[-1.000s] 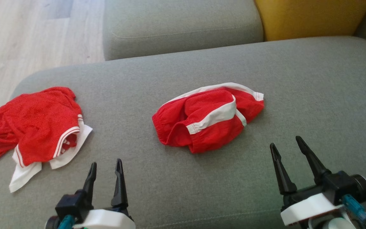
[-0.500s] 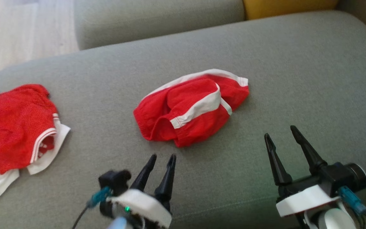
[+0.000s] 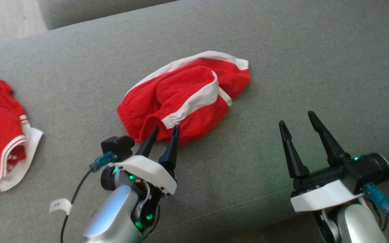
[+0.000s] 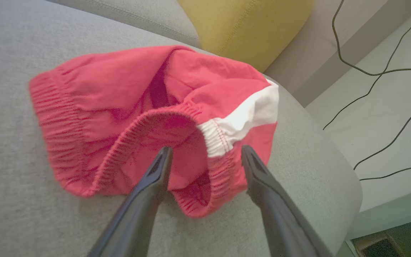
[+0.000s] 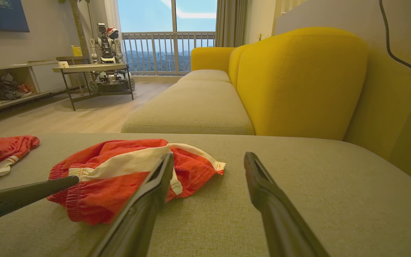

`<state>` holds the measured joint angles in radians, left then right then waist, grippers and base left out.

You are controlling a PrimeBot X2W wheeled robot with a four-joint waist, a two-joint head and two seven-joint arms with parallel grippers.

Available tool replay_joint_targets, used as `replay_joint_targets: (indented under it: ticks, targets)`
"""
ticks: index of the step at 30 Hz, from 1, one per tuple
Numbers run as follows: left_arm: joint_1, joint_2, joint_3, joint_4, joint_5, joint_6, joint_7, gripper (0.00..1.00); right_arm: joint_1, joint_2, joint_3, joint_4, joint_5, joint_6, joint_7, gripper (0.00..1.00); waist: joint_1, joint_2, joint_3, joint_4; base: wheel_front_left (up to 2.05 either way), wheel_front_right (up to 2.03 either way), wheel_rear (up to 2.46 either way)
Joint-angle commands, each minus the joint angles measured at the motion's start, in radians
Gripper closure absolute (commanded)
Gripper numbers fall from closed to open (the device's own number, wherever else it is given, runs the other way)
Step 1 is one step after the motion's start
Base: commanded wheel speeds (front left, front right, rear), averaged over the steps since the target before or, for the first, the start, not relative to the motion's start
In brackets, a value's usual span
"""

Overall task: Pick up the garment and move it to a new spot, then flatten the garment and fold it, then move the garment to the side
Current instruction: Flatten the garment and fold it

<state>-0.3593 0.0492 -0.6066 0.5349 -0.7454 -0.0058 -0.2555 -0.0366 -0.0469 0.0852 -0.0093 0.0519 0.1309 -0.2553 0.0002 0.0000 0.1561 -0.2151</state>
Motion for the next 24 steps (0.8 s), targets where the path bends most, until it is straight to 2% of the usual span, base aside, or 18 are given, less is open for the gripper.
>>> replay_joint_targets:
  ticks: [1,4,5,6,7,8,11,16,24]
  targets:
    - [-0.049,0.001,0.027,-0.020,-0.005,0.003,-0.006,0.00,-0.032,-0.003,0.025,-0.040,0.005,0.000,-0.006,0.00,-0.0002,0.0000,0.005,-0.011,0.00,0.00,0.00]
    - [-0.065,0.001,0.034,-0.007,-0.006,0.000,-0.006,0.00,-0.033,-0.003,0.035,-0.047,0.010,0.000,-0.006,0.00,-0.0002,0.0000,0.008,-0.021,0.00,0.00,0.00]
    - [-0.068,0.001,0.040,-0.006,-0.009,0.000,-0.006,0.20,-0.034,-0.003,0.037,-0.049,0.011,0.000,-0.006,0.00,-0.0002,0.0000,0.009,-0.024,0.00,0.00,0.00]
    - [-0.072,0.001,0.045,-0.010,-0.004,0.000,-0.006,0.55,-0.034,-0.003,0.038,-0.051,0.011,0.000,-0.006,0.00,-0.0002,0.0000,0.010,-0.026,0.00,0.00,0.00]
    - [-0.072,0.001,0.050,-0.014,0.001,0.001,-0.006,0.82,-0.034,-0.003,0.039,-0.052,0.010,0.000,-0.006,0.00,-0.0002,0.0000,0.011,-0.028,0.00,0.00,0.00]
    - [-0.072,0.001,0.054,-0.018,0.004,0.002,-0.006,1.00,-0.034,-0.003,0.039,-0.053,0.010,0.000,-0.006,0.00,-0.0002,0.0000,0.012,-0.030,0.00,0.00,0.00]
    - [-0.068,0.001,0.060,-0.035,0.014,-0.004,-0.006,1.00,-0.036,-0.003,0.041,-0.055,0.009,0.000,-0.006,0.00,-0.0002,0.0000,0.015,-0.034,0.00,0.00,0.00]
    - [-0.084,0.001,0.041,-0.069,0.025,-0.044,-0.006,1.00,-0.043,-0.003,0.060,-0.050,0.015,0.000,-0.006,0.00,-0.0002,0.0000,-0.007,-0.062,0.00,0.00,0.00]
    - [-0.257,0.001,-0.048,-0.082,-0.051,-0.090,0.046,1.00,-0.061,-0.003,0.108,-0.044,0.040,0.000,-0.006,0.00,-0.0002,0.0000,-0.046,-0.164,0.00,0.00,0.00]
